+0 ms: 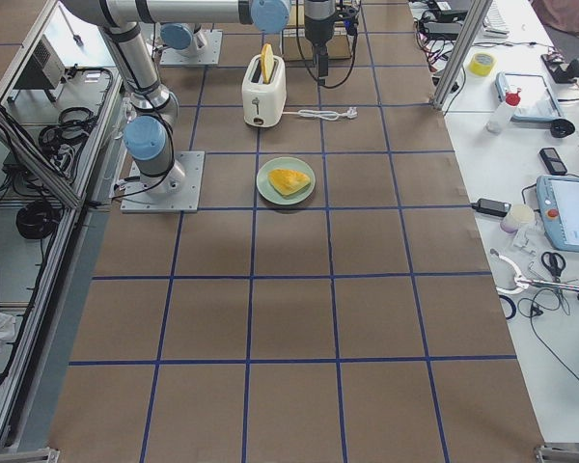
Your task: Press toaster with right arm
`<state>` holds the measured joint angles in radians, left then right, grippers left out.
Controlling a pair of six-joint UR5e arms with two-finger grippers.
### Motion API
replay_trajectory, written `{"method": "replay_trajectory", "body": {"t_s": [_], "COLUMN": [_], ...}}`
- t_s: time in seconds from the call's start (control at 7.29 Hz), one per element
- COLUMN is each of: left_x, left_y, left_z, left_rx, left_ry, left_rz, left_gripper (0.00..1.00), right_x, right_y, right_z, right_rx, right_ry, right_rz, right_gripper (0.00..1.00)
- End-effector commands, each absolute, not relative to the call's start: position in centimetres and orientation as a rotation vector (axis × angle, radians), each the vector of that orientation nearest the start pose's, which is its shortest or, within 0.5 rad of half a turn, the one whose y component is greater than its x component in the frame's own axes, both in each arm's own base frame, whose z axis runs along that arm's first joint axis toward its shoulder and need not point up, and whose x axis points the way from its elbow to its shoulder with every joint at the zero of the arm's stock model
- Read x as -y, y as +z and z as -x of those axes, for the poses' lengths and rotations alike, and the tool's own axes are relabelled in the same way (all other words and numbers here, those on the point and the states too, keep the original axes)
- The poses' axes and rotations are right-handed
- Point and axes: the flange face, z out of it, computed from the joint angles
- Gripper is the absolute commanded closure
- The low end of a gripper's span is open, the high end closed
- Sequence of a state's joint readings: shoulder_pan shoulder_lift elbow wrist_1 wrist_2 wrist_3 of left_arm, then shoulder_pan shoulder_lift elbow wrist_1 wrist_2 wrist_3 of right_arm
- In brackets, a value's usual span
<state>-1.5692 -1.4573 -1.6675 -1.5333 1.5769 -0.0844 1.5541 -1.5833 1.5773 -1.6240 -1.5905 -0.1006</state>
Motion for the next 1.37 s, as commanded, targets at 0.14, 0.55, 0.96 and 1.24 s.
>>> {"method": "replay_trajectory", "body": {"t_s": [0.14, 0.55, 0.96, 1.24], "left_x": [44.91, 44.91, 44.91, 44.91], "left_y": [49.73, 49.73, 49.73, 49.73], "left_z": [13.2, 13.2, 13.2, 13.2], "left_rx": [-3.134, -3.134, -3.134, -3.134], "left_ry": [-0.085, -0.085, -0.085, -0.085], "left_rz": [0.135, 0.135, 0.135, 0.135], "left_gripper": [0.0, 0.0, 0.0, 0.0], "right_x": [48.77, 48.78, 48.89, 48.88], "right_y": [49.22, 49.76, 49.8, 49.72], "right_z": [-12.28, -12.44, -12.43, -12.55], "right_rx": [-3.162, -3.161, -3.155, -3.143], "right_ry": [0.0, -0.02, -0.025, -0.024], "right_rz": [0.126, 0.126, 0.128, 0.128], "right_gripper": [0.0, 0.0, 0.0, 0.0]}}
